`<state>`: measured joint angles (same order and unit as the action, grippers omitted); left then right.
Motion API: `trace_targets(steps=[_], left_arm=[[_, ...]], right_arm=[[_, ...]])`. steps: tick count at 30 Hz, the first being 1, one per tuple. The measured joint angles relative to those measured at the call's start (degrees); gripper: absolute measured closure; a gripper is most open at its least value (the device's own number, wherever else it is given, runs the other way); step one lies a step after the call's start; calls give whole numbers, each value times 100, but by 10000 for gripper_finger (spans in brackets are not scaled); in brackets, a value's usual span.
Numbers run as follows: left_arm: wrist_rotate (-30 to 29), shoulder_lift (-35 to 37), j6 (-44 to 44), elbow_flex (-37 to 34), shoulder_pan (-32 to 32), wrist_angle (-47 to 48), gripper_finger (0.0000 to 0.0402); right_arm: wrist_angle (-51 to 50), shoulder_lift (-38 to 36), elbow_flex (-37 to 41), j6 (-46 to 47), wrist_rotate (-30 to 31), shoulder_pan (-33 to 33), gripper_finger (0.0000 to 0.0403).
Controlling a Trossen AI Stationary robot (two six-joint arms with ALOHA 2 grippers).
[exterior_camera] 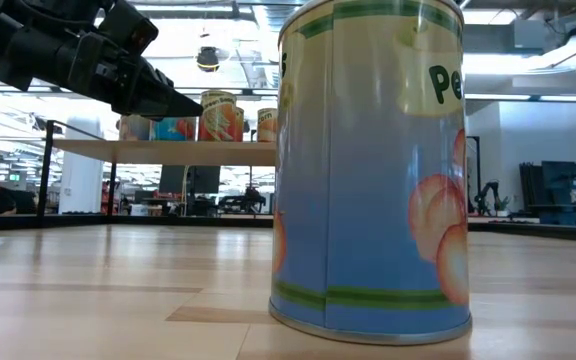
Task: Pick and place cans onto a shelf
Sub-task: Put the canned corn on the shelf aligned with the other canned corn
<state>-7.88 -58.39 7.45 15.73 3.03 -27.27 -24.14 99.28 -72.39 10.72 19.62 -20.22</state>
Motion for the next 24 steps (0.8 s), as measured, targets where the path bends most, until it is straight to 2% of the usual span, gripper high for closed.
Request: trace_targets(steps=[3,9,13,18,24], left_arm=[[0,1,-29,0,1,2,401],[0,0,-24,0,0,87,401],[0,0,-18,0,0,92,401],[-1,0,-16,0,1,92,401],[-2,0,-26,0,2,92,401]], right_arm=[[-126,95,-63,98,3,119,250],[127,130,-63,1175,-6,332,250],[311,128,-65,1433,-2,345,253],[258,130,-69,1282,3,235,257],[-233,130,-69,92,246,28,257]])
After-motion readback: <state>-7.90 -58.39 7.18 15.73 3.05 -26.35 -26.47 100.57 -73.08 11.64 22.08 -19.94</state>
